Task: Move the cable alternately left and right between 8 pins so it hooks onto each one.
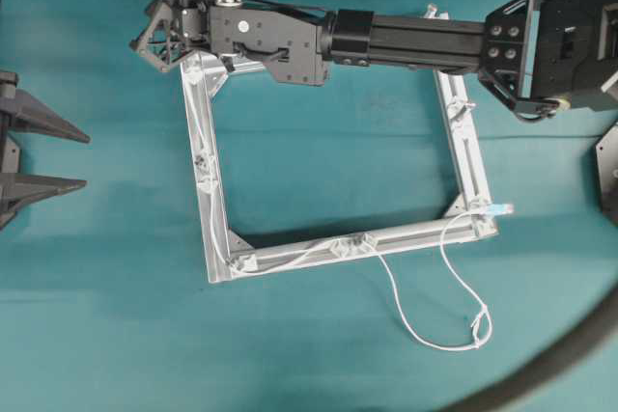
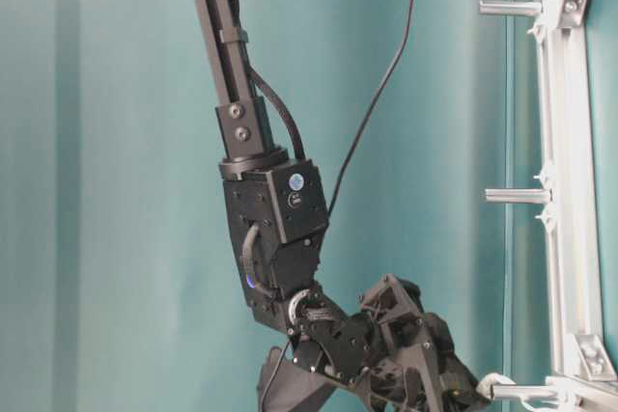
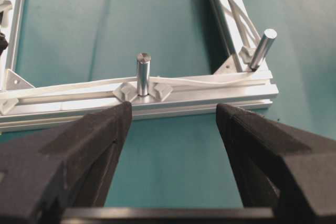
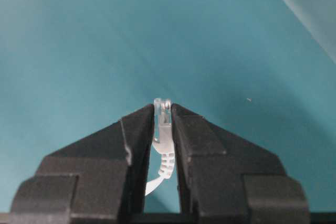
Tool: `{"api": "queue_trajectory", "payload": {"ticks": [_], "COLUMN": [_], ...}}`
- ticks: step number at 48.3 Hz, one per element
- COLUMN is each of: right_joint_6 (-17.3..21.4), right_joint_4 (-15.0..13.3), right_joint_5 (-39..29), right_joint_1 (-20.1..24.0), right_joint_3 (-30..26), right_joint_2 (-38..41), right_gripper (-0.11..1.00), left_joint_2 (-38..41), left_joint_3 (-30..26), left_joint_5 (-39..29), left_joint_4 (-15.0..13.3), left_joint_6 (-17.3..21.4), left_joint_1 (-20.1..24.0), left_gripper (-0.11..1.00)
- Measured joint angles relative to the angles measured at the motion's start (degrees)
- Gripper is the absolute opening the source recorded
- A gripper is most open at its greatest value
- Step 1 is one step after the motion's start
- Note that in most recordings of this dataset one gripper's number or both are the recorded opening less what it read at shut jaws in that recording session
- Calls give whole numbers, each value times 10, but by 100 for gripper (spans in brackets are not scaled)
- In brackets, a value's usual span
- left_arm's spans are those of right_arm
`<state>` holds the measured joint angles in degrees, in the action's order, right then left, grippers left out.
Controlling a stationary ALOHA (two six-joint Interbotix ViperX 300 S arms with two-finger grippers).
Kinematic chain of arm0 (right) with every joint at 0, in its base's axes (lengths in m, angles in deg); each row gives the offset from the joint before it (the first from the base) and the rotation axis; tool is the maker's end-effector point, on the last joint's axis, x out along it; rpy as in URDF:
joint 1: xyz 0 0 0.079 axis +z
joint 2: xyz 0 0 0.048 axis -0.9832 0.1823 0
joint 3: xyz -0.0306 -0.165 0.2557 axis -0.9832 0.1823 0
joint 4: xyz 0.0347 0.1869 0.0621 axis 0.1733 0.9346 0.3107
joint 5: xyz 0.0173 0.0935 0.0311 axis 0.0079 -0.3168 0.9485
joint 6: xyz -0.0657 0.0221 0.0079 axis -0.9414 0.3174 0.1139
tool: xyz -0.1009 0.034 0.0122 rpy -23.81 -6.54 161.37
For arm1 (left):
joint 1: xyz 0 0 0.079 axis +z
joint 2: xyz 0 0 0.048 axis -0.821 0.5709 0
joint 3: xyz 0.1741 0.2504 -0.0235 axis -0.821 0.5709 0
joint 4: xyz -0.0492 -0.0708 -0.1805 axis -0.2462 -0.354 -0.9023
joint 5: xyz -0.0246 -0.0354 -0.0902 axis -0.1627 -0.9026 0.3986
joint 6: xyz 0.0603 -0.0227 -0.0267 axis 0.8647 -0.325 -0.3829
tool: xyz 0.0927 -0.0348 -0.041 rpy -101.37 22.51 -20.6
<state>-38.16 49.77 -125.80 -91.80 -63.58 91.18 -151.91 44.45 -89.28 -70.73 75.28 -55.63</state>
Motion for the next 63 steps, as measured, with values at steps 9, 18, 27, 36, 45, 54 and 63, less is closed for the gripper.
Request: {"api": "queue_trajectory", "payload": {"ticks": [9, 18, 27, 36, 45, 54, 63], "right_joint_6": [28, 55, 58, 59, 68, 71, 98], "right_joint_4": [-20, -24, -25, -25, -20, -15, -12], "right_joint_5": [-2, 11, 25, 33, 47, 94, 84], "right_joint_1": [3, 11, 24, 41, 57, 89, 87], "right_joint_3": [33, 88, 129, 150, 196, 248, 300], "right_joint_2": [-10, -45, -71, -84, -114, -147, -184], "right_gripper": [14, 14, 14, 14, 14, 14, 14], "left_joint_2": [0, 0, 0, 0, 0, 0, 0], "left_joint_3": [0, 0, 1, 0, 1, 1, 1], "left_joint_5": [1, 0, 0, 0, 0, 0, 0], "left_joint_4": [0, 0, 0, 0, -1, -1, -1], "left_joint_6": [-1, 0, 0, -1, 0, 0, -1], "left_joint_1": [0, 0, 1, 1, 0, 0, 0], "left_gripper": [75, 75, 75, 75, 75, 75, 75]}}
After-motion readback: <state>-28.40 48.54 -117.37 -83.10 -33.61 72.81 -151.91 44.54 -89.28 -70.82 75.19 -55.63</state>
